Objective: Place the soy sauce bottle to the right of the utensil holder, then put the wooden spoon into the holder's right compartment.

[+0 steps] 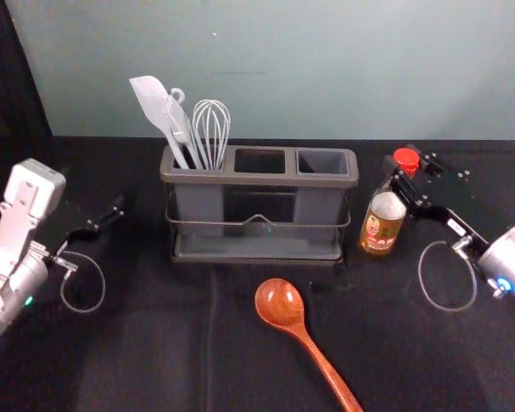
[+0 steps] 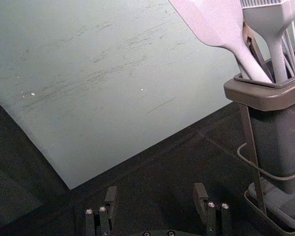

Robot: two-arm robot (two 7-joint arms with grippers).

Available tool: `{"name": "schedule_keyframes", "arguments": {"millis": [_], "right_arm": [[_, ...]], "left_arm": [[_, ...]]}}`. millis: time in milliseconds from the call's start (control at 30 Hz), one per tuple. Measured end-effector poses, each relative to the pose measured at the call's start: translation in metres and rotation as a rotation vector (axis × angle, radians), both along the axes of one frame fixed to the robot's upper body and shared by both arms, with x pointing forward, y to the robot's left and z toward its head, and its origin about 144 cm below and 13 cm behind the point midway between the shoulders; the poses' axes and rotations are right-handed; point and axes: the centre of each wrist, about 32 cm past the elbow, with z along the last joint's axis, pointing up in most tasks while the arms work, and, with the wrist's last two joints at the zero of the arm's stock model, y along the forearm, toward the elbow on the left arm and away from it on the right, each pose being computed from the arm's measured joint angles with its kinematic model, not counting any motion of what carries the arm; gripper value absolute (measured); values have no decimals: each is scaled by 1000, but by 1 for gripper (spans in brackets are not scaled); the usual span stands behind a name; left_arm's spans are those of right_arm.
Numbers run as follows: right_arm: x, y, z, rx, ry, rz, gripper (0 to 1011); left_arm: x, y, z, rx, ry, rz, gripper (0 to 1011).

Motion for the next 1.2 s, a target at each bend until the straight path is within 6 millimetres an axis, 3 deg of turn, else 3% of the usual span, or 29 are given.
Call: {"name": "schedule_keyframes", "arguments": {"millis": [433,1200], "right_arm": [[13,9,-10,14,1,12,375],[16,12,-15,21,-6,-2,377]], "left_arm": [[0,0,0,0,0,0,1000],[0,0,0,0,0,0,1000]]}}
